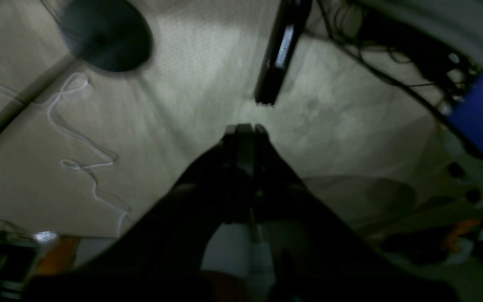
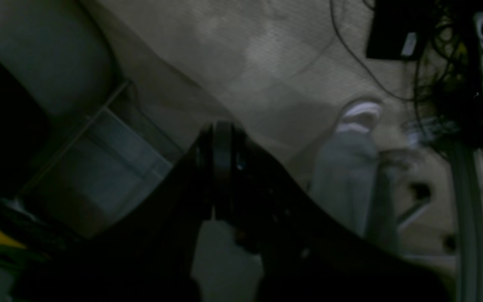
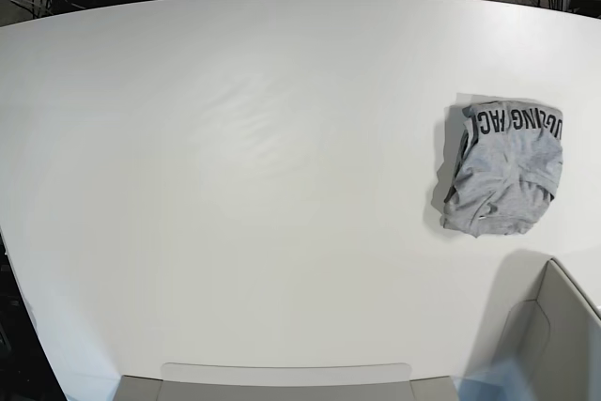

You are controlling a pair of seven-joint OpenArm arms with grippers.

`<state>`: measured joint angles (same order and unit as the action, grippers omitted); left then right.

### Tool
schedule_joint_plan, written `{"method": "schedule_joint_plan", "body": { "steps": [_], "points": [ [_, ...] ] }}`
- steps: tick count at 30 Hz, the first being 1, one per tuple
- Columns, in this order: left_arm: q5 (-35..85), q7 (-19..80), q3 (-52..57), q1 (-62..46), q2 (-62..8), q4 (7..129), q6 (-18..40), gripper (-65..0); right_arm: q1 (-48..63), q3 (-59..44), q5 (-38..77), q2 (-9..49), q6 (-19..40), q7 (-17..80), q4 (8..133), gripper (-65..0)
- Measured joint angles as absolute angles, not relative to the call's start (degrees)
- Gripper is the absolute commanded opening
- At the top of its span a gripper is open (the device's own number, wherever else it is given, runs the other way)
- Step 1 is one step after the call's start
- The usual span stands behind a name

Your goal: Fold the T-shirt properly

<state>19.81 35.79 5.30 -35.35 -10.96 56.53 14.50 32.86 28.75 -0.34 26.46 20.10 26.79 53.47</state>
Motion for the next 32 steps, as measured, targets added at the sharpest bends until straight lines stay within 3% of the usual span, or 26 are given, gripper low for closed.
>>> {"method": "schedule_joint_plan", "body": {
  "steps": [4,9,15,24,32],
  "points": [
    [20.4,32.0,5.3,-29.9,-10.6,46.3,14.8,-65.0,29.0,36.9,0.0,24.9,20.4,22.9,46.2,-65.0],
    [20.2,26.2,5.5,-25.3,-11.1,39.7,14.6,-65.0,23.9,37.7,-0.3,22.0,20.5,9.9,33.3,-65.0],
    [19.9,22.0,5.4,-19.8,-11.1,31.3,14.4,-65.0,20.3,37.7,-0.2,19.3,20.6,0.1,28.4,-65.0],
    [20.1,20.8,5.3,-18.0,-11.3,29.1,14.6,-65.0,17.3,37.8,-0.4,20.2,20.6,-1.0,26.8,-65.0],
    [20.1,20.8,5.3,-18.0,-11.0,29.1,14.6,-65.0,13.3,37.8,-2.8,18.8,20.5,-0.9,14.1,-65.0]
  ]
}}
